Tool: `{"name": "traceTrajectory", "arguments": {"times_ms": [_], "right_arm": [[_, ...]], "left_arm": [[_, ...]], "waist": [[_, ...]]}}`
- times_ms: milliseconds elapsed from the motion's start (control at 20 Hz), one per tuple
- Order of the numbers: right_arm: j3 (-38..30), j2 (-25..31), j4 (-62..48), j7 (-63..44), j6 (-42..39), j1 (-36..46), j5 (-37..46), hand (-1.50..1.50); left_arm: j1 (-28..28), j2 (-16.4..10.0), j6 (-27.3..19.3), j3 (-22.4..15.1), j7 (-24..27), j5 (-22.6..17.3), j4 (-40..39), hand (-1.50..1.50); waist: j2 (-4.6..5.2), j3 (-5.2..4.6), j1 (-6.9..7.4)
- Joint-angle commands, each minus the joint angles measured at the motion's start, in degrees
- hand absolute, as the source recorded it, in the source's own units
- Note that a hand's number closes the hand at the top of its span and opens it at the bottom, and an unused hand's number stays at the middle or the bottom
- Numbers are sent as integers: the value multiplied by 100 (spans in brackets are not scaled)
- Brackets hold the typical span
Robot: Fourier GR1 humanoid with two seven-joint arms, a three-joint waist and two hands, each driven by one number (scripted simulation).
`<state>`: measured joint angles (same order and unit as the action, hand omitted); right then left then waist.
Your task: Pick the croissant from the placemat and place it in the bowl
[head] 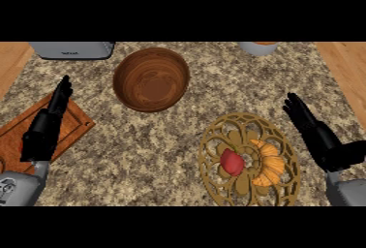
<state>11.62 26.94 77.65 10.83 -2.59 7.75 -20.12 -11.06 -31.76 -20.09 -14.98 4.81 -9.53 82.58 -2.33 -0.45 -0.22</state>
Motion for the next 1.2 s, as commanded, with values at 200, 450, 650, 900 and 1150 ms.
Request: {"name": "traceTrajectory", "arguments": {"times_ms": [200, 450, 650, 900, 1150], "right_arm": [[-876, 947, 1552, 367, 336, 461, 403, 150], [-967, 1649, 739, -1138, 1963, -823, 2014, -150], [-361, 1278, 2543, -1162, 2835, -2186, 2903, -150], [-114, 1385, 4202, -1807, 3310, -3809, 3825, -150], [-451, 1589, 5433, -3477, 2892, -3783, 4386, -150]], "left_arm": [[353, -41, -65, 546, -341, -415, 337, 0], [446, 19, -48, 667, -535, -642, 181, 0], [500, 3, -36, 772, -702, -752, 354, 0], [529, 41, 62, 760, -795, -747, 452, 0], [319, 142, 325, 831, -607, -610, 185, 0]], "waist": [[143, 33, 7], [108, 5, -432], [113, 21, -415], [171, 27, -283], [226, 32, -75]]}}
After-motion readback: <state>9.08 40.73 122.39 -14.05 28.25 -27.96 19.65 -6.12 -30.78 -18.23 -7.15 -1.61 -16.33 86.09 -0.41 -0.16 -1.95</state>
